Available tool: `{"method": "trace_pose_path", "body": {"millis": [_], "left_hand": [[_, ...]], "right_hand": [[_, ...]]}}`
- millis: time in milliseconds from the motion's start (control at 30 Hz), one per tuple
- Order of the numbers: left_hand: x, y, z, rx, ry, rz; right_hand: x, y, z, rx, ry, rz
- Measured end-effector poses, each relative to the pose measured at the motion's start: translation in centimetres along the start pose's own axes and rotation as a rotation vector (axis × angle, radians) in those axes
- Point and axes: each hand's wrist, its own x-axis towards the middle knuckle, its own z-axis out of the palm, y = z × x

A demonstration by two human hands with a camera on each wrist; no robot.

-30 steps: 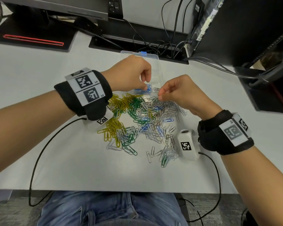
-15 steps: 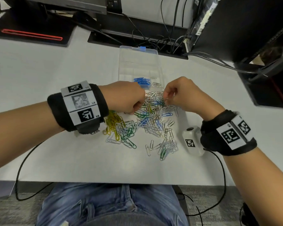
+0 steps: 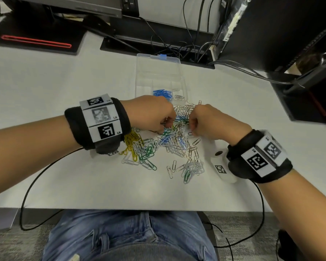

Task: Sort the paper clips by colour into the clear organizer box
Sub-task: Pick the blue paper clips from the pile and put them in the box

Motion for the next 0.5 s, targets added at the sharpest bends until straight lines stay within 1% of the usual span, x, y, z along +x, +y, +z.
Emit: {"method": "trace_pose_path", "body": {"millis": [67, 167, 267, 333, 400, 500], "left_hand": [[0.2, 0.2, 0.1, 0.042, 0.003, -0.013], [0.1, -0.3, -0.1, 0.102, 0.047, -0.068], [-0.3, -1.0, -0.2, 0.039, 0.079, -0.104], [-0.5, -0.9, -0.2, -0.054, 0.095, -0.088], [-0.5, -0.3, -0.1, -0.136, 0.076, -0.05], [-0.3, 0.9, 0.4, -0.112, 0.013, -0.013]], "right_hand": [[0.0, 0.3, 0.1, -0.012, 0.026, 0.005], [-0.2, 1.6, -0.1, 0.022, 0.059, 0.022], [-0.5, 2.7, -0.6, 0.084, 0.087, 0.043], [-0.6, 2.7, -0.7, 0.112, 0.076, 0.034], [-0.7, 2.4, -0.6, 0.12, 0.054, 0.012], [-0.2, 1.9, -0.3, 0.091, 0.036, -0.005]]}}
